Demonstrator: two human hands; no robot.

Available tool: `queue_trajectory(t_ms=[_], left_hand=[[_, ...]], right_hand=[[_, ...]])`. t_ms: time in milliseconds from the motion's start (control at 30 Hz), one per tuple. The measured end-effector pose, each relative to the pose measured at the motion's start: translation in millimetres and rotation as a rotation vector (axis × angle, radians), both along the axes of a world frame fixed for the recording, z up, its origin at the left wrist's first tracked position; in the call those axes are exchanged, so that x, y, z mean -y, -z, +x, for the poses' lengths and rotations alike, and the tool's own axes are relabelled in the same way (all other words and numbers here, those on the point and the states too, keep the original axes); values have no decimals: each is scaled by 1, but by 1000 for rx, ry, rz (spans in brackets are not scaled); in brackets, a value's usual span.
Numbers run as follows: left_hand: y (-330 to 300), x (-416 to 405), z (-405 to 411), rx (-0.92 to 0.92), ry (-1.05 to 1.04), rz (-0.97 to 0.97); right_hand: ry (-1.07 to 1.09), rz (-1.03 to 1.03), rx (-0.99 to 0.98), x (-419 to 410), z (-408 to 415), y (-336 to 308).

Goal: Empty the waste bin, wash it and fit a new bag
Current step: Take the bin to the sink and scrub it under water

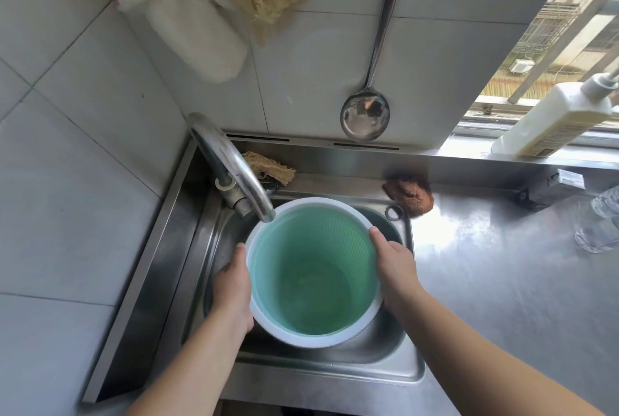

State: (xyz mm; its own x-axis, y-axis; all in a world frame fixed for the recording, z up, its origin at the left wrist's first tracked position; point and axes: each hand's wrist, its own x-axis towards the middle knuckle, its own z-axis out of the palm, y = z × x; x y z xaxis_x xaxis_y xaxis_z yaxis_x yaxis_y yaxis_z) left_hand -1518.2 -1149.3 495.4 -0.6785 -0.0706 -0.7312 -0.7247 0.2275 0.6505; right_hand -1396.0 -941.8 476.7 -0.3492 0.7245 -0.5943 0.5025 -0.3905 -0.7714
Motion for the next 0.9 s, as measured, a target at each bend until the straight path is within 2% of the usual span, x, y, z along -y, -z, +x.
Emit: queue_trajectory(t_ms=[133,233,567,767,900], left_hand=[[6,3,8,12,-6,-17],[8,-10,18,42,16,40],[-9,-1,-7,-36,-1,-3],[-7,-9,17,22,-6,54],[-9,-16,24,48,-2,86]], right_hand=[[-30,-17,70,2,15,8],[-11,-3,115,-11,27,8],[-23,0,-41,4,-3,-12],[-43,58,69,-12,17,-10],[-1,33,53,-21,18,-11]])
